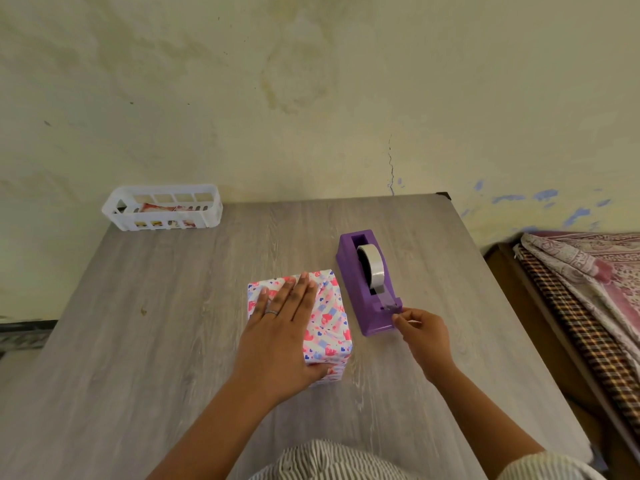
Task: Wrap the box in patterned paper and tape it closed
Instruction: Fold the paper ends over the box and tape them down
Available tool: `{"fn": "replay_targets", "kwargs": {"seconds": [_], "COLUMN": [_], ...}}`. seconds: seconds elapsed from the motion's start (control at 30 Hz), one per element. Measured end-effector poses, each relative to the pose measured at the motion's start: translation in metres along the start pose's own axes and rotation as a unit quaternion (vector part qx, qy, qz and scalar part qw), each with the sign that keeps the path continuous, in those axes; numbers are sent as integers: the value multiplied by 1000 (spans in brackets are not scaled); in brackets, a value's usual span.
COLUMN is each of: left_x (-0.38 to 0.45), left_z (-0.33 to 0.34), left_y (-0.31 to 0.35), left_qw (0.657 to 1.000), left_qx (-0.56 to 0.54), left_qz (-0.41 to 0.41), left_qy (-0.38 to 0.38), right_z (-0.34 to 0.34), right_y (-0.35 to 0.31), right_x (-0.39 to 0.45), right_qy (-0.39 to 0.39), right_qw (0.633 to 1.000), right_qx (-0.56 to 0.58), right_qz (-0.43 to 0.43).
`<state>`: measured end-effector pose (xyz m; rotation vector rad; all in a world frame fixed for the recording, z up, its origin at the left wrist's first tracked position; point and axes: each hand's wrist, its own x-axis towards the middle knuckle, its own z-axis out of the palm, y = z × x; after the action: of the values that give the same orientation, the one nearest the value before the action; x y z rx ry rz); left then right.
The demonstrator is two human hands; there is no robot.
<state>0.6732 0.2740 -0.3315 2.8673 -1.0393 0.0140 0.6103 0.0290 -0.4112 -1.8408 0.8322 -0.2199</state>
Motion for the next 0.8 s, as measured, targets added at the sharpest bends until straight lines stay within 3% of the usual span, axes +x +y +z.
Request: {"fn": "replay_targets", "kwargs": {"seconds": [0.17,0.27,0.4,0.5,0.6,0.7,0.8], "left_x": [0,-1,-2,-2,-3,-3,-2], "left_z": [-1,-1,0,0,-2,-4,-4], "left_y": [0,0,0,0,0,2,3], "left_qw": [1000,1000,1000,1000,1000,999,998], "left_qx": [-6,-6,-12,-15,-20,-37,-56], "left_qz": [0,-3,-2,1,3,-3,-14], "left_qy": [-2,-3,5,6,2,-3,11], "right_z": [-5,-11,-16,-11,-5,5,19], "right_y": [7,10,-26,-77,-124,-153,-167], "right_x": [4,-4,-26,-43,-56,-56,-49], "right_qy": [45,45,45,-32,-145,-237,-263], "right_qw": [992,990,992,992,983,969,963], "right_qx": [-114,-131,-102,-37,43,17,-52], "right_qz": [-22,1,-64,-117,-103,-72,-37]}}
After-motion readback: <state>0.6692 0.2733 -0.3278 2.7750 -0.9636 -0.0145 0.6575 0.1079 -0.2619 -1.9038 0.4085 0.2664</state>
